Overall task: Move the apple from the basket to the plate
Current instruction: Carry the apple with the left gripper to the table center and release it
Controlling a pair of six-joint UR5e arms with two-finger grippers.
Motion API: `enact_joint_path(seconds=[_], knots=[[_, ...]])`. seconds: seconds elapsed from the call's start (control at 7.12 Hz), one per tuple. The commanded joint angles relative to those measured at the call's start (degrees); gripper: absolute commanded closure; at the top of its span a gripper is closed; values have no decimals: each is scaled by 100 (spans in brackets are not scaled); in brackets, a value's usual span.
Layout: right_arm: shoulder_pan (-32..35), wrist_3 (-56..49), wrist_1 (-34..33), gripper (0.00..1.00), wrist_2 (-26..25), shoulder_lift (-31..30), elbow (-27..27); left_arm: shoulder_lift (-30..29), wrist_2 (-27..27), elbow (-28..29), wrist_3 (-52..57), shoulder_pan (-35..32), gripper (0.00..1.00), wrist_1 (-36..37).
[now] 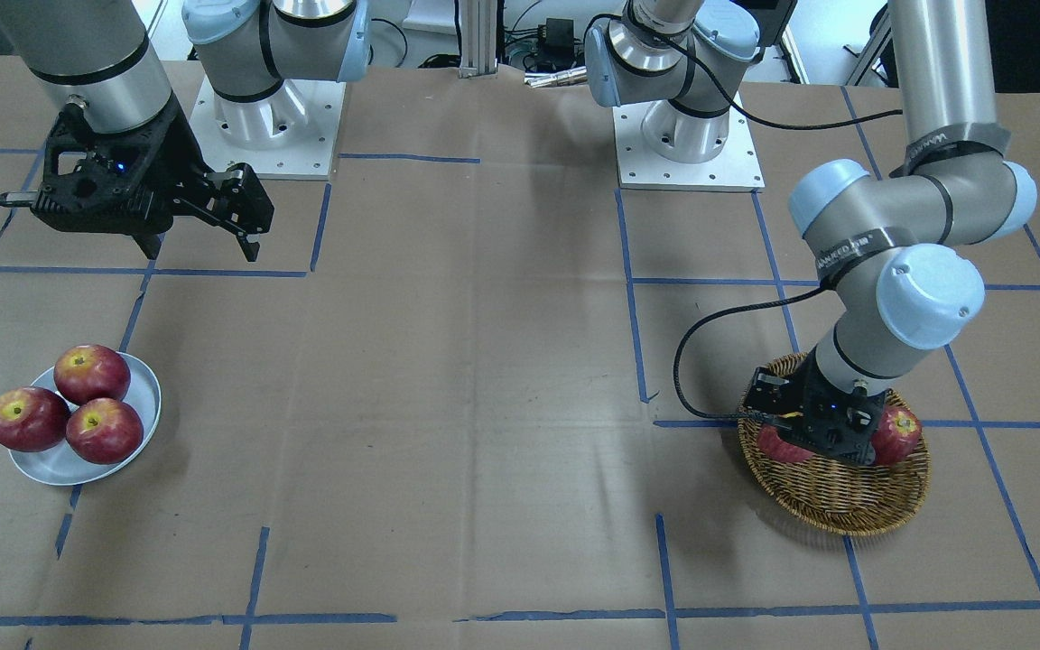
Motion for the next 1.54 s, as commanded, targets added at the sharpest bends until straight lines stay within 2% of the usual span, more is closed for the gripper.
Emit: enact_joint_path(seconds=[0.0, 0.14, 0.56, 1.12, 1.4], knots=[[-3, 0, 0, 0, -9, 3, -3, 118, 28, 289, -2020, -1360, 66, -307], [-3, 0, 0, 0, 0, 3, -3, -5, 2, 368, -2821, -1898, 66, -281], [5, 0, 0, 0, 0, 3, -12, -953, 19, 930, -3714, -2929, 66, -88], [5, 0, 0, 0, 0, 3, -20, -1525, -60, 1099, -3911, -3212, 65, 281], [5, 0, 0, 0, 0, 3, -20, -1606, -77, 1090, -3954, -3239, 60, 343]])
